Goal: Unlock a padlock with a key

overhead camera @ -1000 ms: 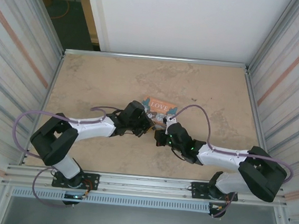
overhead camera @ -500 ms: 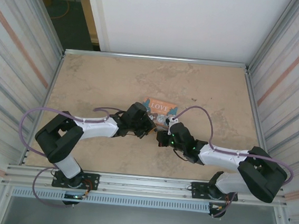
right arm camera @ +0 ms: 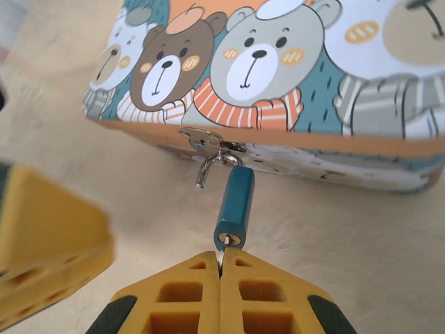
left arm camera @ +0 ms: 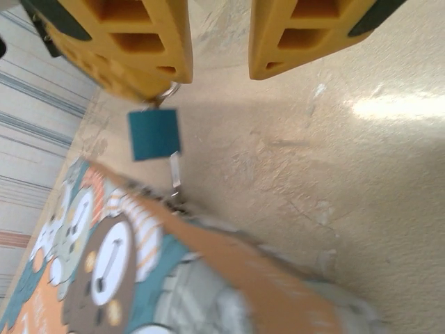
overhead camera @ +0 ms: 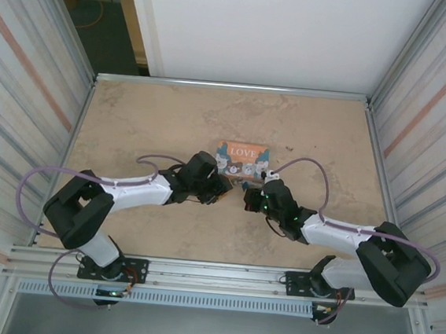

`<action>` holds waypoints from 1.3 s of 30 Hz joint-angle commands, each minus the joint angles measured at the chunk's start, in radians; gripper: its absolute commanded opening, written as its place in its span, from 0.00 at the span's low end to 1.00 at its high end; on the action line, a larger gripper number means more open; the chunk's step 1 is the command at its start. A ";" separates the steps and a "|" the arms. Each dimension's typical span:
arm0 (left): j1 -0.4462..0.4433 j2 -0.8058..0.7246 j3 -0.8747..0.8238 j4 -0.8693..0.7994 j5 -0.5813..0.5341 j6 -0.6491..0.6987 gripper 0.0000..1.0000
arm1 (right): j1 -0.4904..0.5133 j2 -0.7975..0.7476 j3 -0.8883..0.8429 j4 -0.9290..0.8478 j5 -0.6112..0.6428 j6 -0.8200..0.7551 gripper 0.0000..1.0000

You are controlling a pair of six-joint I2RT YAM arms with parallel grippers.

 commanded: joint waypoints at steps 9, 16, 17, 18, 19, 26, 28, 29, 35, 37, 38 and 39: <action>0.011 -0.172 -0.001 -0.146 -0.151 0.167 0.32 | -0.109 -0.133 -0.087 -0.021 -0.079 0.115 0.00; 0.008 -0.331 0.003 -0.233 -0.342 0.298 0.33 | -0.230 -0.136 -0.130 0.032 -0.292 0.215 0.00; 0.006 -0.349 0.001 -0.241 -0.362 0.310 0.33 | -0.242 -0.127 -0.136 0.045 -0.314 0.230 0.00; 0.005 -0.369 0.000 -0.248 -0.386 0.323 0.33 | -0.254 -0.115 -0.144 0.061 -0.336 0.244 0.00; 0.004 -0.385 -0.001 -0.256 -0.404 0.334 0.33 | -0.261 -0.104 -0.149 0.077 -0.350 0.258 0.00; 0.001 -0.458 -0.024 -0.276 -0.468 0.358 0.33 | -0.271 -0.016 -0.177 0.177 -0.375 0.328 0.00; 0.000 -0.461 -0.026 -0.276 -0.472 0.359 0.33 | -0.271 0.000 -0.177 0.189 -0.373 0.335 0.00; 0.000 -0.461 -0.026 -0.277 -0.472 0.360 0.33 | -0.270 0.008 -0.177 0.195 -0.370 0.340 0.00; 0.000 -0.458 -0.025 -0.281 -0.478 0.362 0.33 | -0.261 0.021 -0.174 0.165 -0.350 0.346 0.03; 0.001 -0.460 -0.024 -0.287 -0.482 0.360 0.33 | -0.258 0.017 -0.175 0.162 -0.347 0.343 0.08; 0.000 -0.461 -0.023 -0.292 -0.486 0.360 0.33 | -0.256 0.011 -0.175 0.154 -0.344 0.342 0.12; 0.000 -0.461 -0.021 -0.295 -0.490 0.360 0.33 | -0.255 0.002 -0.175 0.145 -0.340 0.340 0.16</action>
